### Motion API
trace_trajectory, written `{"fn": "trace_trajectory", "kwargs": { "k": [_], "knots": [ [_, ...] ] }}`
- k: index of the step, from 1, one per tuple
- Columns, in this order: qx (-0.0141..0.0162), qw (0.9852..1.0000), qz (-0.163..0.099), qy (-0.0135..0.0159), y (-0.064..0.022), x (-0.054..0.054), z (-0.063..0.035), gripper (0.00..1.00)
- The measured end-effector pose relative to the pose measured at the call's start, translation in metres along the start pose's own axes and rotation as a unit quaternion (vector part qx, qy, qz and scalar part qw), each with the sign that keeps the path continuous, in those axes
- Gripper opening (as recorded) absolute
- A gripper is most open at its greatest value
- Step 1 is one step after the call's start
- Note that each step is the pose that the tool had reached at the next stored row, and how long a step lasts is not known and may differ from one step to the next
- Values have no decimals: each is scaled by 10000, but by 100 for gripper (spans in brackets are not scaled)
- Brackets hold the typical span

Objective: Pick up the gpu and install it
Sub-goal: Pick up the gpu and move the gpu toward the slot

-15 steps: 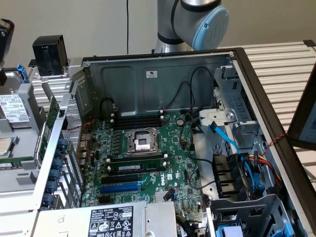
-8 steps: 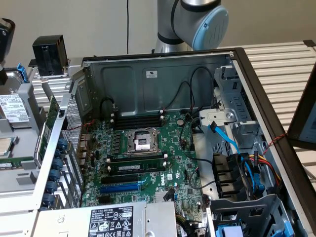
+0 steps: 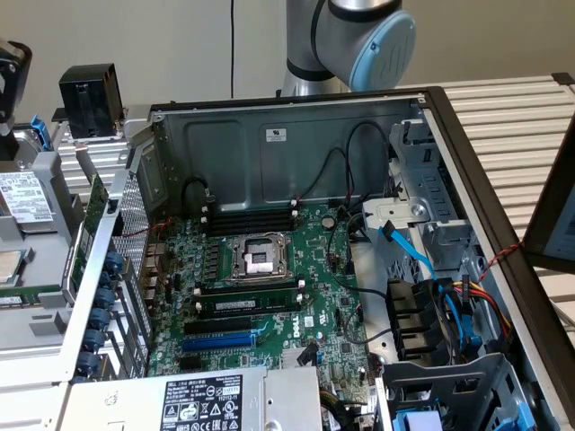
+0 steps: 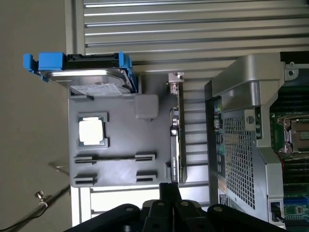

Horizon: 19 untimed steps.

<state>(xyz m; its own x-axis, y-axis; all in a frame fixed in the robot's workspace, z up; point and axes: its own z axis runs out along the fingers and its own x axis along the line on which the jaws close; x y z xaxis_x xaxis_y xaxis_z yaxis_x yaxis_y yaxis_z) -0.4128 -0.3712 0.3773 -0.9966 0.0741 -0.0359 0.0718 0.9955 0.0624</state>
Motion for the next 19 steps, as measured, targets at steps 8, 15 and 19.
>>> {"fn": "trace_trajectory", "kwargs": {
  "k": [8,15,19],
  "knots": [
    [-12,10000,6,-93,-3,4,51,25],
    [-37,9999,8,-137,-7,29,130,27],
    [-55,9999,10,-141,-11,48,187,44]
  ]
}}
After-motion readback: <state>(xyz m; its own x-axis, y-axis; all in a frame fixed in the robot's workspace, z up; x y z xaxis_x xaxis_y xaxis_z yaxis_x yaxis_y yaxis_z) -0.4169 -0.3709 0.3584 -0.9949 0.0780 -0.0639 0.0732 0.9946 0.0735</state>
